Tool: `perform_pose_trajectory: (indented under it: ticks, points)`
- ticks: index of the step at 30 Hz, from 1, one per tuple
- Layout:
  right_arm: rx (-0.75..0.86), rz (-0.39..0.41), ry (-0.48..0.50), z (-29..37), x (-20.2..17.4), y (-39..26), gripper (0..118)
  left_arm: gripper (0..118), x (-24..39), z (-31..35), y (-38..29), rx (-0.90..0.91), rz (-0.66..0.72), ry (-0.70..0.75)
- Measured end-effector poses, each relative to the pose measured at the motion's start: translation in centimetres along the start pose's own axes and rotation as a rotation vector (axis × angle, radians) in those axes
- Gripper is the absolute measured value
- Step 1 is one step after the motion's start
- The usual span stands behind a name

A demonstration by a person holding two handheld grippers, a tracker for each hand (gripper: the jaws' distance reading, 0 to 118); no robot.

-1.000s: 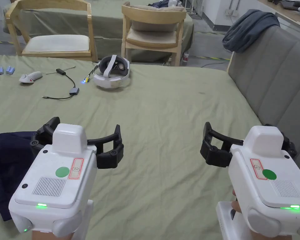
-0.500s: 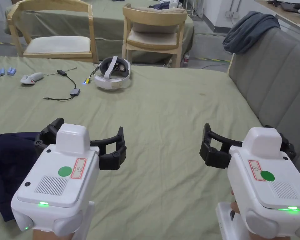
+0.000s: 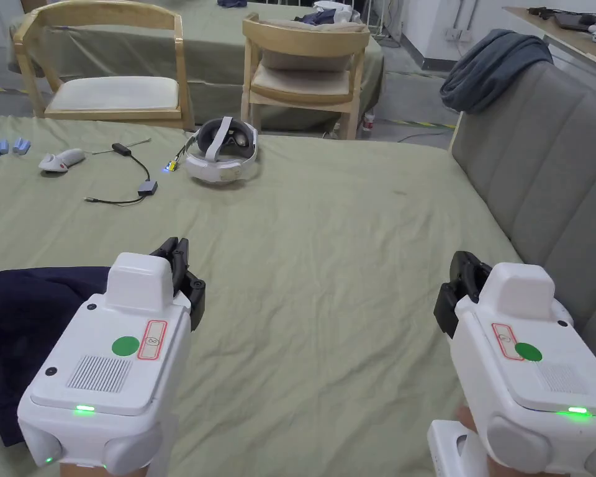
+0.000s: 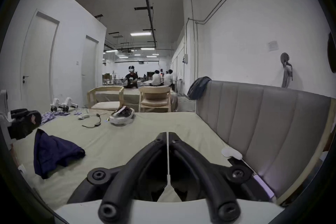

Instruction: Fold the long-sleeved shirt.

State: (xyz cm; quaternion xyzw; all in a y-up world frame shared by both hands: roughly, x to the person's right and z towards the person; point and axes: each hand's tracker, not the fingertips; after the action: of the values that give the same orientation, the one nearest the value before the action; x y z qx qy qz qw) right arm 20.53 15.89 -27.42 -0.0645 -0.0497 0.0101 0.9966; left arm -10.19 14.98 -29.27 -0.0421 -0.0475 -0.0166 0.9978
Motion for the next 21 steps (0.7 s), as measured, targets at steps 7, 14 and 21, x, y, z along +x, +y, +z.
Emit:
perform_pose_trajectory:
  ticks: [7, 14, 21]
  points:
    - [0.009, 0.024, 0.158, -0.8, -6.2, 0.4, 0, 10, -4.0, 1.3, -0.4, -0.009, -0.004, 0.118]
    - [0.021, 0.03, 0.427, -1.3, -16.8, 1.1, 1, 10, -12.4, 5.9, -0.6, -0.035, -0.021, 0.348]
    - [-0.003, 0.056, 0.535, -0.9, -20.9, 1.3, 1, 23, -16.9, 5.8, -0.6, -0.19, 0.049, 0.391]
